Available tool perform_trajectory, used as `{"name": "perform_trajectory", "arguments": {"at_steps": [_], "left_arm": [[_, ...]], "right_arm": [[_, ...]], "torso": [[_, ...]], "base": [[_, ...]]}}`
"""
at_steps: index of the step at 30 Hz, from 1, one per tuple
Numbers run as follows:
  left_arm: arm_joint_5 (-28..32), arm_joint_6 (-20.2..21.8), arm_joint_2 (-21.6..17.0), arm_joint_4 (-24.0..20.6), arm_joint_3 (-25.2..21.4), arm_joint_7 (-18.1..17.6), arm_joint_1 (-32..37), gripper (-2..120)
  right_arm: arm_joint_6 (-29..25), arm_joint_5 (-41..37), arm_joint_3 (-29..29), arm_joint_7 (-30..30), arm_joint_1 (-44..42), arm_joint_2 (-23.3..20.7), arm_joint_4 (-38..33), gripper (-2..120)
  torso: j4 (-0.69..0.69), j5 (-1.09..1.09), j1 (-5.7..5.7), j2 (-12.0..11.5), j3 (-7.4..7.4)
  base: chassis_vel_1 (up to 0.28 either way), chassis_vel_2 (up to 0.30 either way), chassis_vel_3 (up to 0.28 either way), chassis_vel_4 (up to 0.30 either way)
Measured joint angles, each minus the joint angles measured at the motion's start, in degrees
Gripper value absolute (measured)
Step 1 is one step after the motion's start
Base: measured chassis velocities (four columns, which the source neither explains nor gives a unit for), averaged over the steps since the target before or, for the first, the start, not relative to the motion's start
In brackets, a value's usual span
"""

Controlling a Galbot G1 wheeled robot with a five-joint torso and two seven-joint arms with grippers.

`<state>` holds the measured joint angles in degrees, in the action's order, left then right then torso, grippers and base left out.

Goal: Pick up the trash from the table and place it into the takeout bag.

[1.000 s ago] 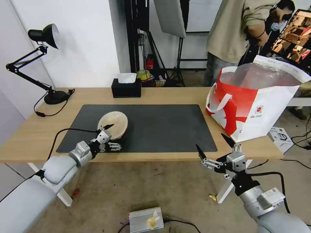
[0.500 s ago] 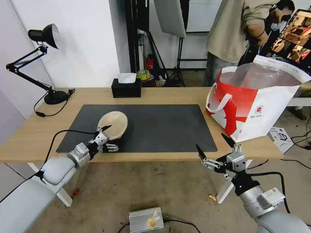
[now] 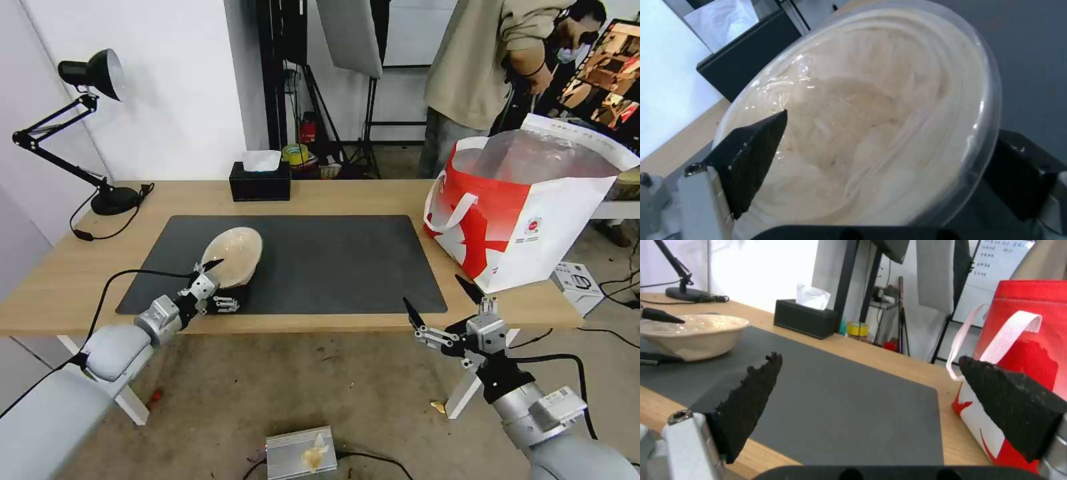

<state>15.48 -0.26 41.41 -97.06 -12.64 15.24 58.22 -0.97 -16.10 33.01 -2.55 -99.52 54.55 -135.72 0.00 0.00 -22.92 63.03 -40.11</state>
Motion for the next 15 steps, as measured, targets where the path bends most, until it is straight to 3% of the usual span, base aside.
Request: {"name": "perform_trajectory", "arguments": {"at_steps": [8,10,11,15], "left_arm": [[-0.1,-0.03,-0.02,0.32,0.03,-0.13,-0.3,97],[-0.12,-0.09,-0.04,0.6,0.03,-0.17,-0.37,75],[-0.12,-0.09,-0.04,0.6,0.03,-0.17,-0.37,75],[-0.08,-0.17,0.54,0.94,0.17,-0.14,-0.38,55]], "right_arm": [[0.0,0.0,0.0,0.0,0.0,0.0,0.0,100],[0.0,0.0,0.0,0.0,0.0,0.0,0.0,100],[0.0,0.0,0.0,0.0,0.0,0.0,0.0,100],[0.0,0.0,0.0,0.0,0.0,0.0,0.0,100]], "torso": [[0.0,0.0,0.0,0.0,0.0],[0.0,0.0,0.0,0.0,0.0],[0.0,0.0,0.0,0.0,0.0],[0.0,0.0,0.0,0.0,0.0]], "base": [[0.0,0.0,0.0,0.0],[0.0,0.0,0.0,0.0],[0.0,0.0,0.0,0.0],[0.0,0.0,0.0,0.0]]}}
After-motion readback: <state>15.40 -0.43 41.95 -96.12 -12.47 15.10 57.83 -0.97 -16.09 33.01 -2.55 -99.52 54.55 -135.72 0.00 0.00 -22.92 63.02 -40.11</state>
